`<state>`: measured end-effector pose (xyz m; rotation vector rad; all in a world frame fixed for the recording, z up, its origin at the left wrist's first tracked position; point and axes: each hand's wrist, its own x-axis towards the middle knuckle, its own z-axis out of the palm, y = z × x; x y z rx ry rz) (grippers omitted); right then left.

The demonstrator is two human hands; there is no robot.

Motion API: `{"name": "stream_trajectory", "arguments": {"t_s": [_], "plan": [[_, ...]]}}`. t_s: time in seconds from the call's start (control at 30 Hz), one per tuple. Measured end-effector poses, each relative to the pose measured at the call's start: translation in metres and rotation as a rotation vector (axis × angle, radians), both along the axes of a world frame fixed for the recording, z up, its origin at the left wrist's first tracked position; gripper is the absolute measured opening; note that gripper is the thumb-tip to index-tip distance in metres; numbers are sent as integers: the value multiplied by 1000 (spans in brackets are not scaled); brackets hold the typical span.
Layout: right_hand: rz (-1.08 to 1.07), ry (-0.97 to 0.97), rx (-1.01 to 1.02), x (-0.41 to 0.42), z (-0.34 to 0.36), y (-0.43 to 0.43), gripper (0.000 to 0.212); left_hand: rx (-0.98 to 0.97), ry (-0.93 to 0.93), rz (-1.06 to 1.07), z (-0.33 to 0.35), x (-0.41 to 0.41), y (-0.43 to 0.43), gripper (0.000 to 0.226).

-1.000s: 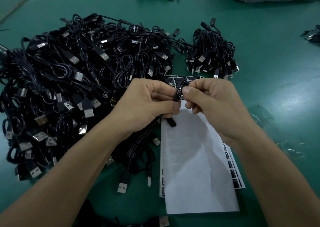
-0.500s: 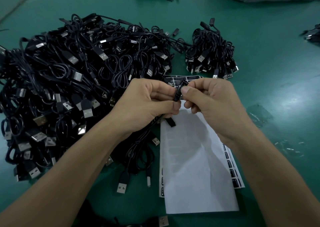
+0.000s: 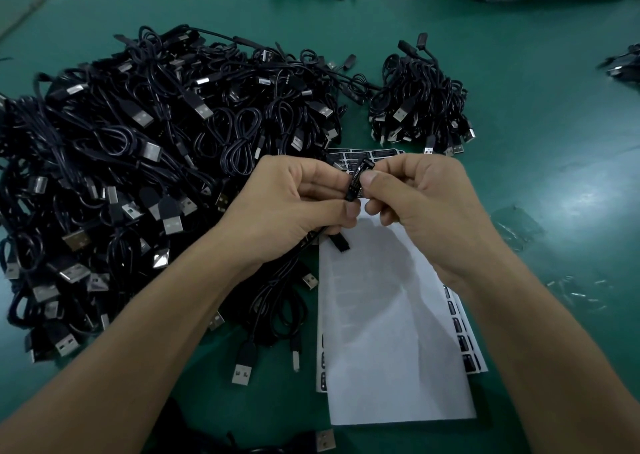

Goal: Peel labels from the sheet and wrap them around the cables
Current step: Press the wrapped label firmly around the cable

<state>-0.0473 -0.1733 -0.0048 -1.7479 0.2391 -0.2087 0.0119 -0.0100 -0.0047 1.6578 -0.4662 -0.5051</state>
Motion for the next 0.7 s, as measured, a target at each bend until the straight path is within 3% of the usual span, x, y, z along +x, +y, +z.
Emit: {"name": "stream_trajectory", "arguments": {"t_s": [0.7], "plan": [[8,-19,-10,-1,1,-1,16,-20,13,60,-1,-3,-4,10]]}}
